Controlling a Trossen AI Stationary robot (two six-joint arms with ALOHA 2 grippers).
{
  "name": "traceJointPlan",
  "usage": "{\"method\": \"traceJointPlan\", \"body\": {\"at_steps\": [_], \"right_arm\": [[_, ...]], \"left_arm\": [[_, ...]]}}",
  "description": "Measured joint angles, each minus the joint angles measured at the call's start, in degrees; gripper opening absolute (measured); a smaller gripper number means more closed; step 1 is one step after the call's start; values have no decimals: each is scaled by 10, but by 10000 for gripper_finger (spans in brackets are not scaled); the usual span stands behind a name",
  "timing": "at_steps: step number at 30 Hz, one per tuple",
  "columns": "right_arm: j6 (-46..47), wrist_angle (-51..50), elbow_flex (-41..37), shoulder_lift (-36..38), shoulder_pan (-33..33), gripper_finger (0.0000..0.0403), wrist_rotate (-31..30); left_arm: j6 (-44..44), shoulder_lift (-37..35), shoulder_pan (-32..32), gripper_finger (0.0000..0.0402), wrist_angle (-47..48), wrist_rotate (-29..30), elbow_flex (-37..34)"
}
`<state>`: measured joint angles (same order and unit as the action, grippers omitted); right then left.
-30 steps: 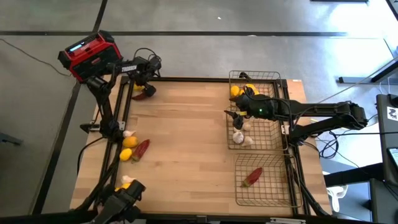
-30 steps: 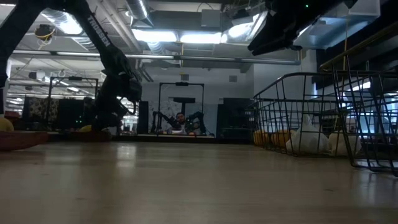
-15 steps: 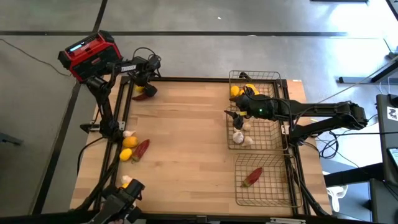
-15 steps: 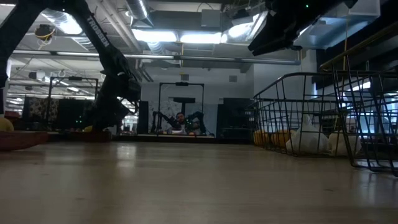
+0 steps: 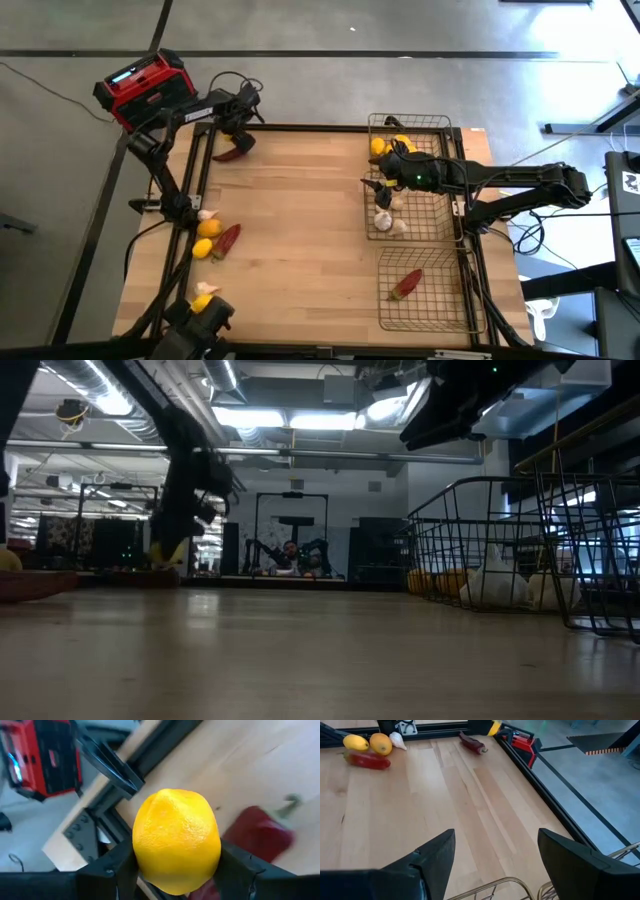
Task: Sort produce into baskets
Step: Put the yellow lemon into the top wire basket
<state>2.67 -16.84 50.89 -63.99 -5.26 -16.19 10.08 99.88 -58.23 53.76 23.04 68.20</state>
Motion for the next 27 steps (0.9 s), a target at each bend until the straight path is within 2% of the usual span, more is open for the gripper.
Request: {"method": "traceJointPlan", "body": {"at_steps": [5,8,14,21,24,27], "right_arm": [[0,1,0,0,0,278,4],[0,3,0,0,0,278,4],[0,4,0,0,0,278,4],[-1,5,0,0,0,278,4],[-1,11,0,0,0,278,4],[-1,35,0,-2,0,278,8]], "left_arm": [[-7,-75,34,204,0,-2,0],[-12,-124,58,206,-6,-31,0],[-19,-216,108,207,-43,-142,0],[-48,-282,170,207,-101,-315,0],[-57,-291,200,207,-132,-349,0],[-61,-291,233,207,-158,-351,0]]}}
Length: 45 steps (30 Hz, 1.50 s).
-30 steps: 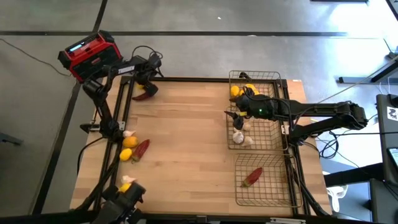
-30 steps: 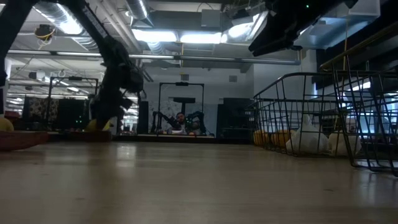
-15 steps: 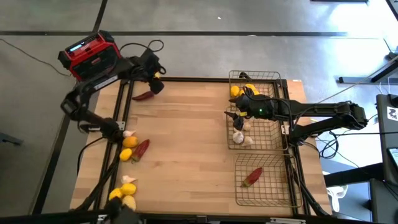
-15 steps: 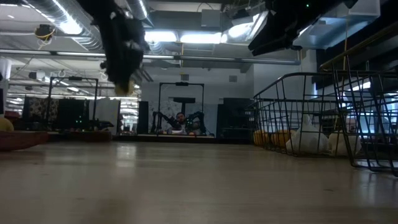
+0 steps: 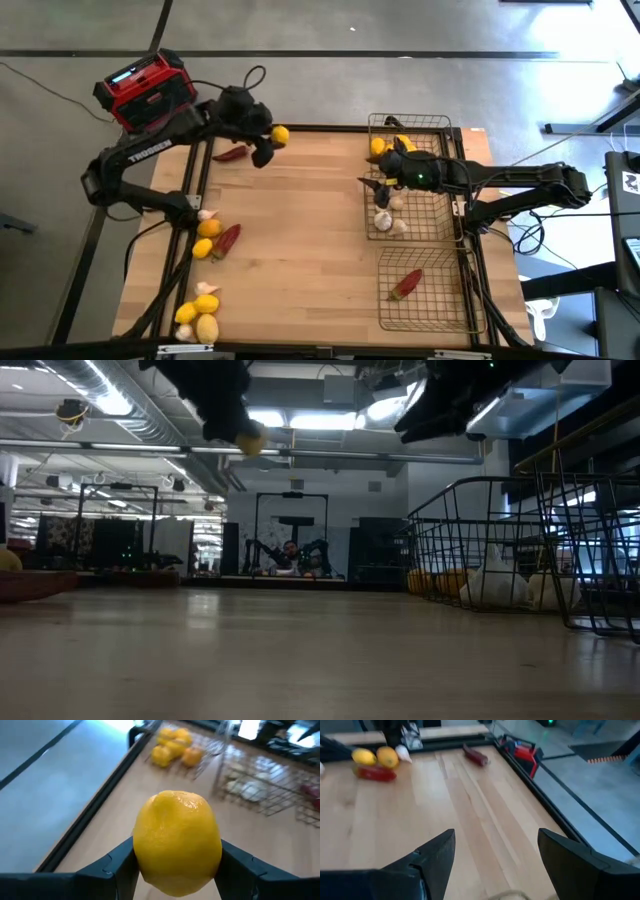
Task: Sort produce into baskets
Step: Put the yellow lemon into the top wire basket
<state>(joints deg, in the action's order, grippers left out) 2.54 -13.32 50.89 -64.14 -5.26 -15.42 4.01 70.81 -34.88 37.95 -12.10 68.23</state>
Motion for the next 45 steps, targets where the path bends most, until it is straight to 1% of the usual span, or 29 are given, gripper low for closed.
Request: {"method": "traceJointPlan", "body": {"at_steps": [6,10,15,20,25,27,32,38,45], "right_arm": [[-15,70,0,-23,0,278,26],[-16,146,0,-53,0,278,48],[-27,261,0,-98,0,278,99],[-31,373,0,-129,0,278,151],[-26,455,0,-149,0,278,176],[-18,472,0,-155,0,278,181],[-10,498,1,-166,0,278,183],[3,523,1,-185,0,278,210],[2,538,1,-205,0,277,211]], "left_arm": [[5,0,71,207,-56,0,-2],[23,3,116,207,-84,0,-3],[34,5,164,207,-124,0,-3],[38,5,196,208,-155,0,-3],[37,16,218,208,-178,5,-3],[37,24,227,208,-200,8,-3],[40,49,239,208,-211,10,-3],[30,70,241,208,-234,10,-3],[25,71,241,208,-245,11,-3]]}}
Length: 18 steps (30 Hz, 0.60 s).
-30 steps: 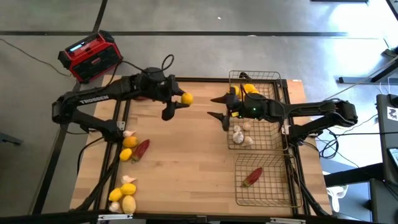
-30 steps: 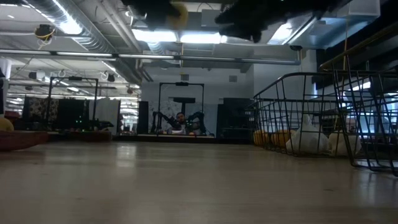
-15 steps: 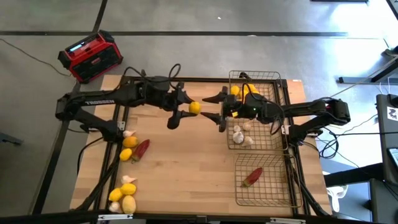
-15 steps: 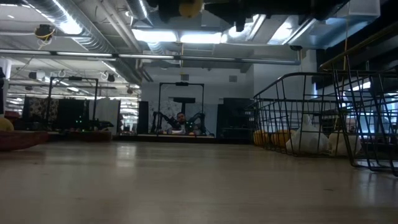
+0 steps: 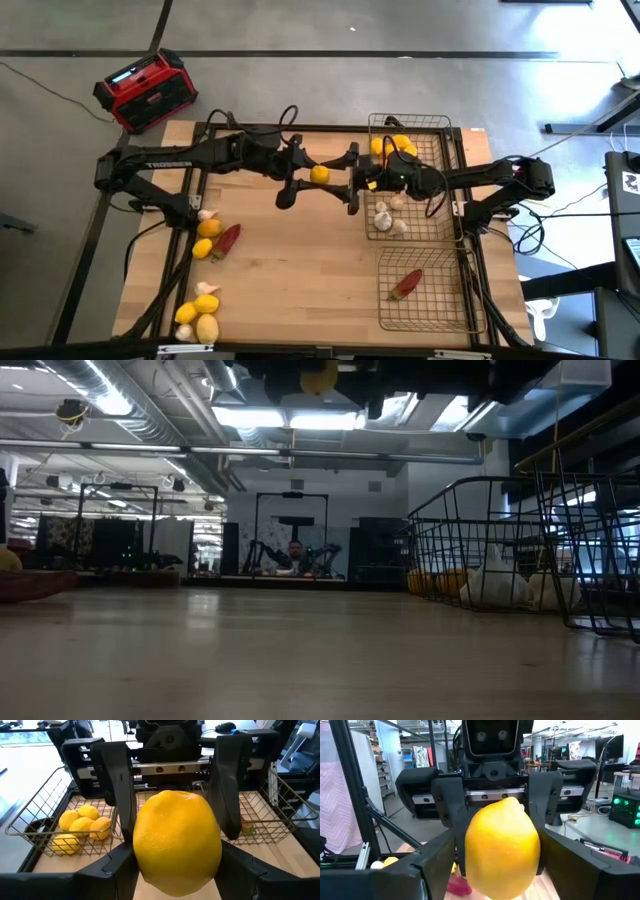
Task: Sort produce into baskets
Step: Put the yellow lemon into the top wire basket
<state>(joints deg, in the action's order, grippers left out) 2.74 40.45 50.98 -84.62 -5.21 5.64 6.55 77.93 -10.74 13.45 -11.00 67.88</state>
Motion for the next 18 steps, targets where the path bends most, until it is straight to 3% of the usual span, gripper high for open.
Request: {"method": "traceJointPlan", "body": {"at_steps": [4,13,18], "right_arm": [[-2,6,0,0,0,260,7],[-14,3,0,0,0,172,13],[-16,1,0,0,-1,160,13]], "left_arm": [[6,0,0,208,-2,0,0],[11,3,7,208,-4,-1,0],[3,3,7,208,-5,9,0]]}}
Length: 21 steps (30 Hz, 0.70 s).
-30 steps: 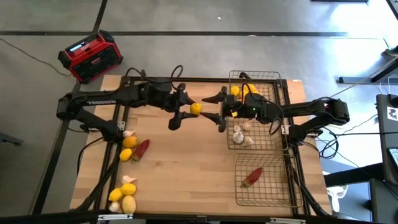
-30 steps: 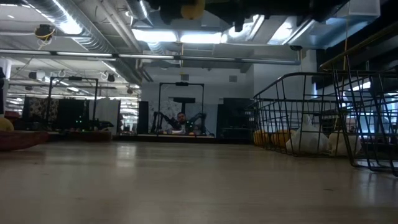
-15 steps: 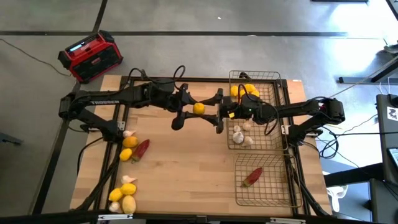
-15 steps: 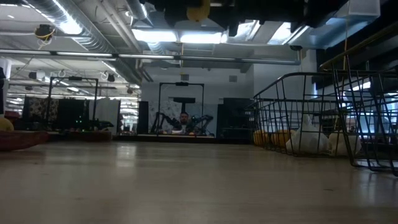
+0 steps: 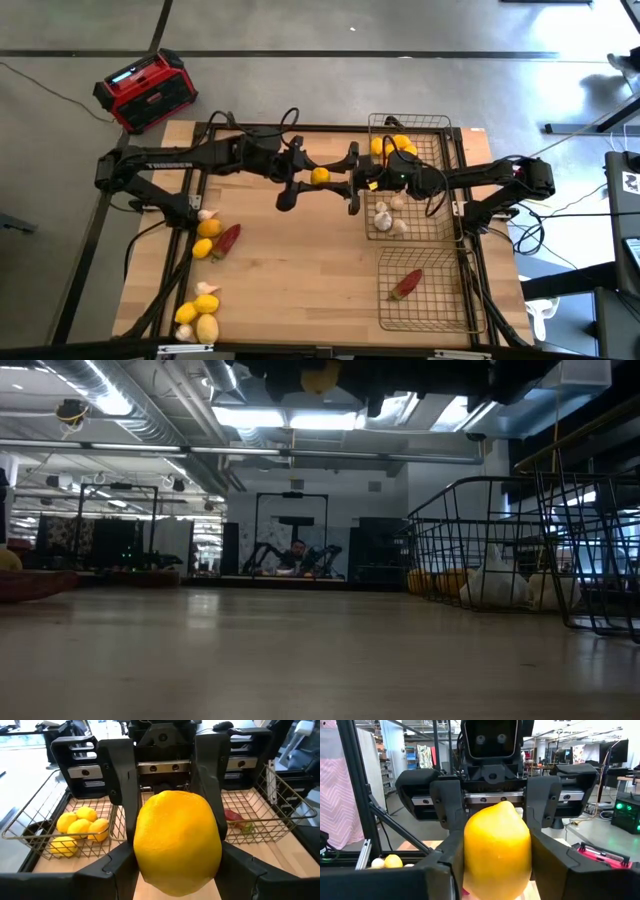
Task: Sort produce into baskets
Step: Put the yellow lemon into the top wire basket
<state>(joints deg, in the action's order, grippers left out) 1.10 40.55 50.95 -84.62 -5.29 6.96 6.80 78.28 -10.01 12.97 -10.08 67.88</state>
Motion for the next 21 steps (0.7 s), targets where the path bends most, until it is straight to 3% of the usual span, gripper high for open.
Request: {"method": "traceJointPlan", "body": {"at_steps": [5,13,21], "right_arm": [[-10,-3,0,0,0,168,-3],[-32,-25,0,5,0,169,-25],[-62,-171,-1,85,0,170,-131]], "left_arm": [[-3,0,1,220,0,22,0],[-11,0,0,311,21,39,0],[-11,-1,2,326,120,36,0]]}}
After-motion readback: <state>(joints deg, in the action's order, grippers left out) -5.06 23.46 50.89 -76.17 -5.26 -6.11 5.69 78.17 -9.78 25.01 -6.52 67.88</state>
